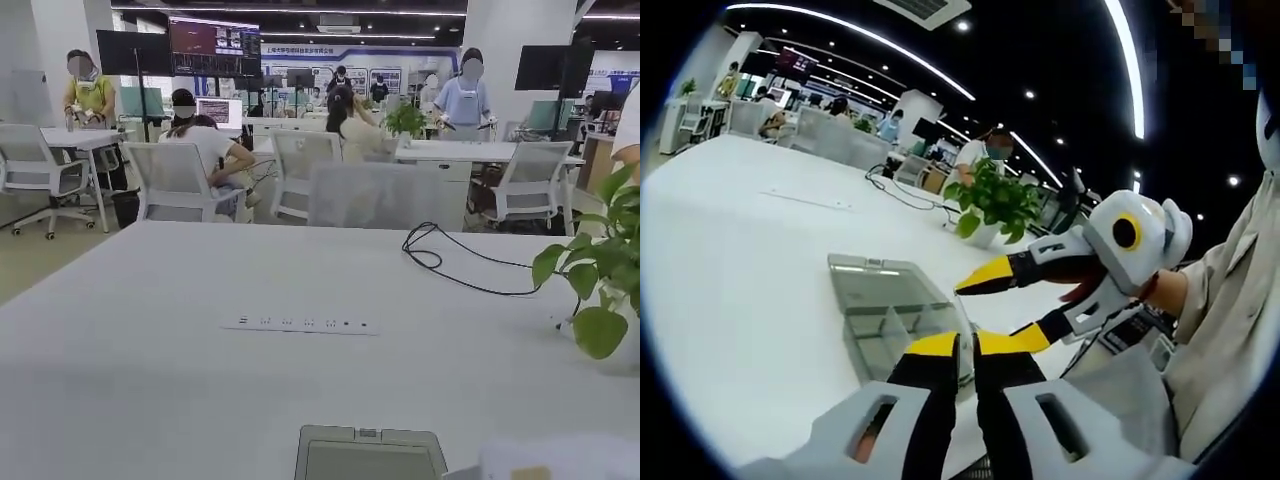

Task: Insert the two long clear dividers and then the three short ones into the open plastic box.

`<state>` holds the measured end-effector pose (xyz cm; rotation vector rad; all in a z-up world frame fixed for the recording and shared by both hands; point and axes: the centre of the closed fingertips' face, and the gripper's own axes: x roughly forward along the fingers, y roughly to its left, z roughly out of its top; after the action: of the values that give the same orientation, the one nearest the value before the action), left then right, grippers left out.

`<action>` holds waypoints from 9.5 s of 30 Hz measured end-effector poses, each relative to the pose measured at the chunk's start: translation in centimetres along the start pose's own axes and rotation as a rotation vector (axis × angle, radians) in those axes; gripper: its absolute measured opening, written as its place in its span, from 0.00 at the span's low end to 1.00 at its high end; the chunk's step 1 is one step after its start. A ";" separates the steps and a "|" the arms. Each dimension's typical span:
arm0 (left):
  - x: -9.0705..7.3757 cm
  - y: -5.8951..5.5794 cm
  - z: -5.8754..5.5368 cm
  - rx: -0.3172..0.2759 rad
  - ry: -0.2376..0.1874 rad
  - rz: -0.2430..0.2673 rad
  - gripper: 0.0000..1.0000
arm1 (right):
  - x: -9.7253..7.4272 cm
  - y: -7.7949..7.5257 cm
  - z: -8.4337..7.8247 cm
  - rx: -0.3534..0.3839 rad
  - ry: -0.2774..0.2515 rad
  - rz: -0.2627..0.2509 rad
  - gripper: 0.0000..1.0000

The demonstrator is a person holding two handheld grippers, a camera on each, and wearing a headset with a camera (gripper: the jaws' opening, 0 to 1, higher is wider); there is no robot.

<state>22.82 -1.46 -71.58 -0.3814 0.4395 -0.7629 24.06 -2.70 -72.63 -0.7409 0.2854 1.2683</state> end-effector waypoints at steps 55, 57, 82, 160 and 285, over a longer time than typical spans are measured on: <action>-0.2 -0.3 -0.7 0.326 0.241 -0.049 0.00 | -2.1 -0.3 1.2 0.225 -0.131 0.101 0.32; -0.2 -0.4 -0.7 0.359 0.255 -0.062 0.00 | -2.3 0.0 1.1 0.229 -0.132 0.125 0.31; -1.2 -3.7 -2.9 0.604 0.357 -0.309 0.00 | -3.3 4.4 0.7 0.216 -0.150 0.386 0.21; -0.4 0.9 -1.5 0.460 0.163 -0.062 0.64 | 0.3 -1.4 -0.3 0.320 -0.036 0.166 0.02; 1.0 3.1 -2.2 0.456 0.163 -0.014 0.96 | 9.6 0.8 -6.2 0.101 0.450 0.377 0.02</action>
<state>24.10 -0.55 -75.19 0.1052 0.4012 -0.8845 27.40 0.69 -83.05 -0.9092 0.8820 1.4161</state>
